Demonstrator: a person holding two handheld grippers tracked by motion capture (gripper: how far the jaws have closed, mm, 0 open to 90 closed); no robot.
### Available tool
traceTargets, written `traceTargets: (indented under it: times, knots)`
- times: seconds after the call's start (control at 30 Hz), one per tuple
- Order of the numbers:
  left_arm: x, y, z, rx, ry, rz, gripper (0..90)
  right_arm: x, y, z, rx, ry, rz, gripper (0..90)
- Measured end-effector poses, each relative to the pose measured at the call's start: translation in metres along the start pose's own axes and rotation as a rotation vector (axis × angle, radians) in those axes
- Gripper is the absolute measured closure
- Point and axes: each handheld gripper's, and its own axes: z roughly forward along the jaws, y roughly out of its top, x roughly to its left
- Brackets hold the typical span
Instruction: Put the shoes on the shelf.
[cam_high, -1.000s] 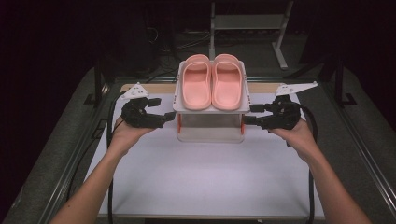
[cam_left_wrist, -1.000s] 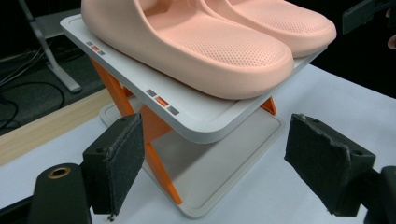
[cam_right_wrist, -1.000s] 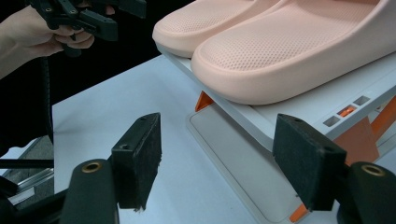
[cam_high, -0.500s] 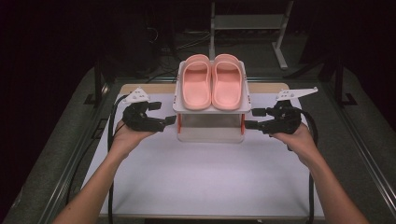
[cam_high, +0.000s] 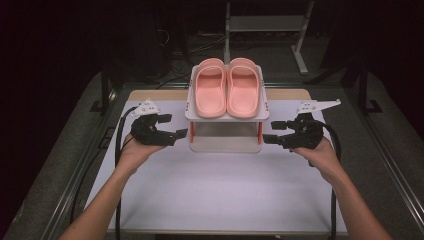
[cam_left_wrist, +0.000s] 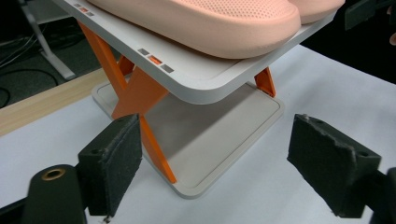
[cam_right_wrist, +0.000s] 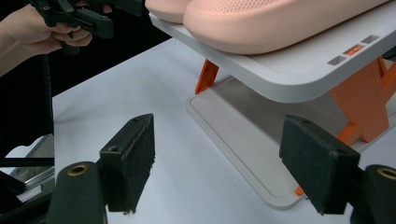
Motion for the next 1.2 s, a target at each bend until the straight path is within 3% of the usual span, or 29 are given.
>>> traceTargets:
  times: [1.2]
  knots:
    - [0.0,-0.03,0.001,0.022,0.009,-0.028,10.8,-0.008,-0.035,-0.011,0.008,-0.009,0.064,23.5]
